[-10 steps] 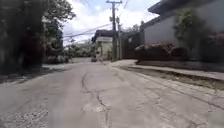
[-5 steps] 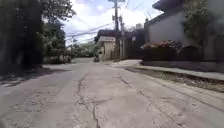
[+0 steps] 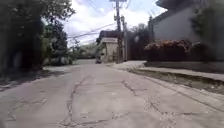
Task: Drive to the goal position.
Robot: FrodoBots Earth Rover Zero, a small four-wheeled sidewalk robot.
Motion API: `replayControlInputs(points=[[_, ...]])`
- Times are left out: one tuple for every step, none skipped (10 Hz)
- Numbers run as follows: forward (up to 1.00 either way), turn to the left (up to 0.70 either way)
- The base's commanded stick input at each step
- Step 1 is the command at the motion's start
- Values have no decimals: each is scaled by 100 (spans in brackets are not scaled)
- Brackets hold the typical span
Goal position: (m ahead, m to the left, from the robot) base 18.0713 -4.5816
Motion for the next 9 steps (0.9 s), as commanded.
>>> replayControlInputs(points=[[100,0],[100,0],[100,0],[100,0],[100,0],[100,0],[100,0],[100,0],[100,0]])
